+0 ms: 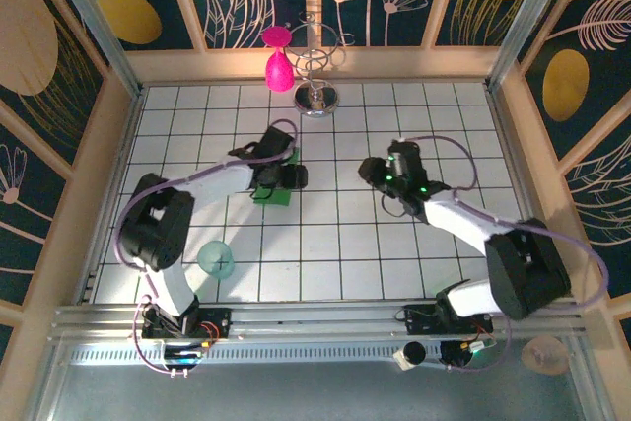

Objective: Fold a paper plane with a square sheet of paper (pick it up from the middle)
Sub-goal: Turn over the paper at the center of the table, then move the paper to the center of the table.

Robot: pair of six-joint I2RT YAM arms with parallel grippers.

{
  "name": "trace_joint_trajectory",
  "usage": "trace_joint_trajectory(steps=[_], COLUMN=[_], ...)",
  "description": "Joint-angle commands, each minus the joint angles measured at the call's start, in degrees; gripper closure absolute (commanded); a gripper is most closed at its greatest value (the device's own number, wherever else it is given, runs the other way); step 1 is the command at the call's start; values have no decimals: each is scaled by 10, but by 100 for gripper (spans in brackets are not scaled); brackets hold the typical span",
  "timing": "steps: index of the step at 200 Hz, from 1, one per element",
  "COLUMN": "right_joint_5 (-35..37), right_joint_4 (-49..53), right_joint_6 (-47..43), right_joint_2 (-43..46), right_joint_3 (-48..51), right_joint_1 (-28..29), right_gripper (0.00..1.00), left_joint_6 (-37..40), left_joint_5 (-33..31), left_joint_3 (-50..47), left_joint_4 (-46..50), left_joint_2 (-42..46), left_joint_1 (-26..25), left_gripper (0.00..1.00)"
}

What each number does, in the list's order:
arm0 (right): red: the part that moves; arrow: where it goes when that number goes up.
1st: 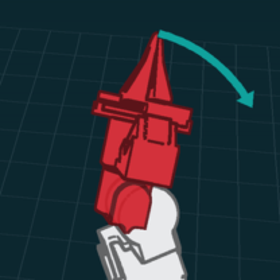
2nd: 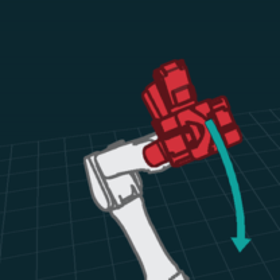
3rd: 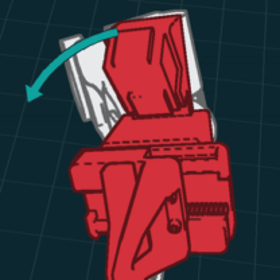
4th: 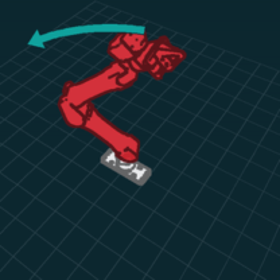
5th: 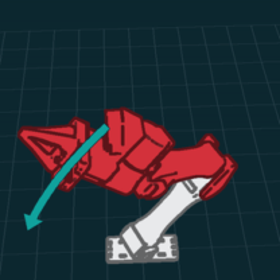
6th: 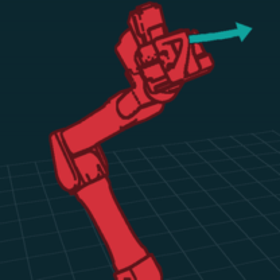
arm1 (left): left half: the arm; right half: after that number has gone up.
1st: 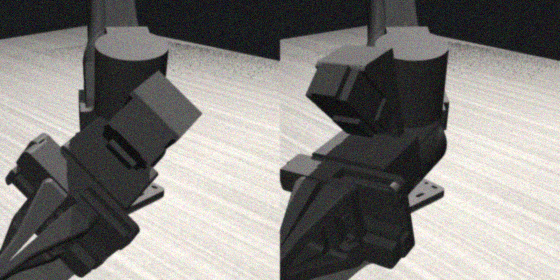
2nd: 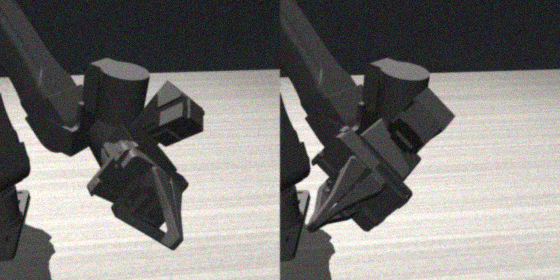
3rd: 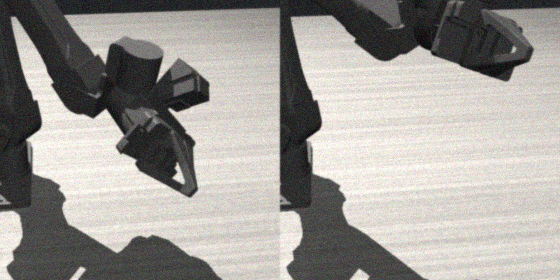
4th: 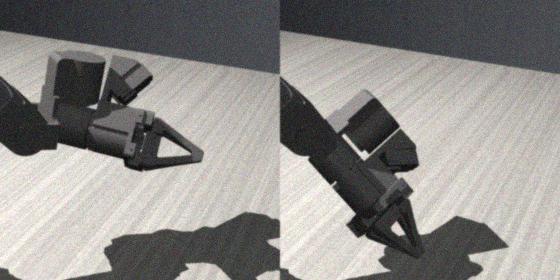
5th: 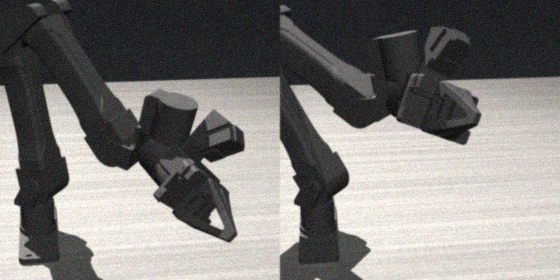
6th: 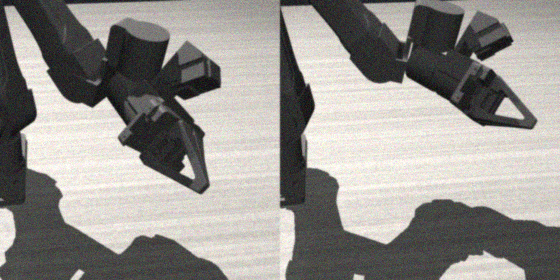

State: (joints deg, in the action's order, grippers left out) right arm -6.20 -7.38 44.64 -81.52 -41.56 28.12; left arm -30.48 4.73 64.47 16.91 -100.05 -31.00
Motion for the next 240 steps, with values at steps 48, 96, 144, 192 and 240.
trace_joint_trajectory(steps=[48,96,144,192,240], right_joint_5=[-75,-117,-128,-129,-113], right_joint_4=[-41,-11,43,81,81], right_joint_6=[-13,-10,-17,-29,-57], right_joint_2=[-227,-347,-417,-442,-378], right_joint_3=[-189,-302,-372,-363,-260], right_joint_1=[135,157,155,143,120], right_gripper=[77,77,78,77,77], left_joint_6=[-79,-107,-115,-107,-91], left_joint_5=[-25,-35,-26,25,93], left_joint_3=[-146,-220,-241,-237,-226], left_joint_4=[-104,-149,-162,-174,-180], left_joint_2=[130,182,200,186,168], left_joint_1=[83,117,127,127,127], left_gripper=[10,1,1,2,5])
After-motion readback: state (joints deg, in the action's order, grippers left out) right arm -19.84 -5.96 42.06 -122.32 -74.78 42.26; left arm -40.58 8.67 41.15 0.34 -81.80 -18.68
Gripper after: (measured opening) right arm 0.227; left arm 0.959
